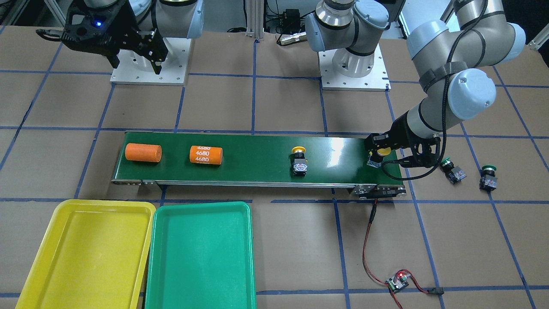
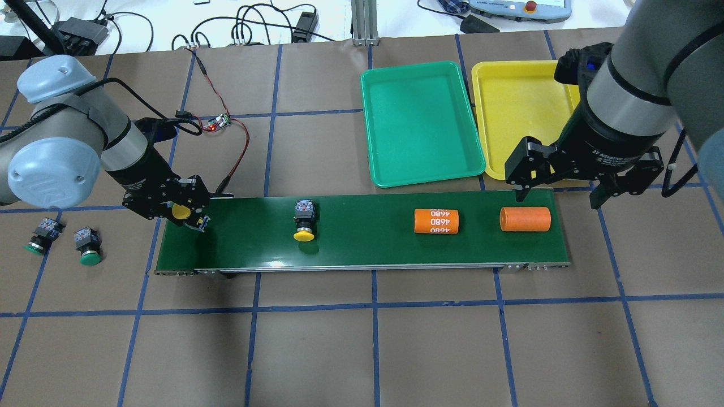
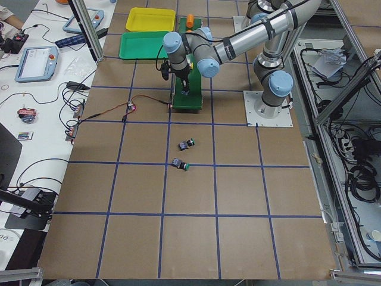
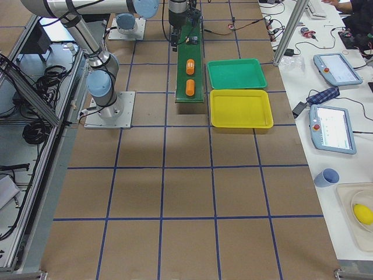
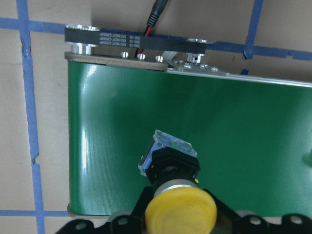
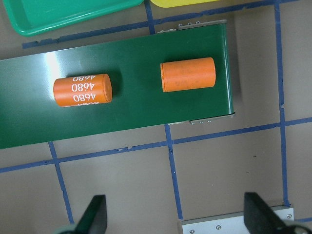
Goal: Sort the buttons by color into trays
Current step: 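Place the second yellow-capped button on the belt with the left gripper, then open the left gripper and move back to the green-capped buttons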
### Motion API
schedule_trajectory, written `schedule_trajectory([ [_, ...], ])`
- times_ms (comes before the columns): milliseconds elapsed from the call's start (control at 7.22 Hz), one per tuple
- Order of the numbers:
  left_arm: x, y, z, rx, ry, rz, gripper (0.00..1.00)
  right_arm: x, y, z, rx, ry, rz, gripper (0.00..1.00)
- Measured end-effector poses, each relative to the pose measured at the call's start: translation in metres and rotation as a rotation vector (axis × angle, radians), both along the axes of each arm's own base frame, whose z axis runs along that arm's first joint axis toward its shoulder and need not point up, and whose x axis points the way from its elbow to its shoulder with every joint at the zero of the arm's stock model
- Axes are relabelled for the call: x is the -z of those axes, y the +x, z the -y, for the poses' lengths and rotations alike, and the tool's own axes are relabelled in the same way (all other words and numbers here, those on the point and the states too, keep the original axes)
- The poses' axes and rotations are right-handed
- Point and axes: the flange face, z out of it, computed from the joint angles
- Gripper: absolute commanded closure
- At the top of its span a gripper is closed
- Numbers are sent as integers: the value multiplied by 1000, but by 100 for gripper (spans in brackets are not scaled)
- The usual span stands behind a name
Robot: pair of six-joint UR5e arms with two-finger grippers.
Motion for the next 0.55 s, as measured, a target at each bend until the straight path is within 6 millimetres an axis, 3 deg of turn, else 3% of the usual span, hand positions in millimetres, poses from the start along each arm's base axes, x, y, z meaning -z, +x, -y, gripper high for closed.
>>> schedule_trajectory([
  [139, 10, -1, 1, -2, 9, 0, 16, 0, 0, 1, -2, -4, 0, 0],
  [277, 12, -2, 2, -3, 0, 6, 0, 0, 0, 1, -3, -6, -2, 0],
  [554, 4, -3, 1, -20, -28, 20, 0, 0, 0, 1, -5, -7, -3, 0],
])
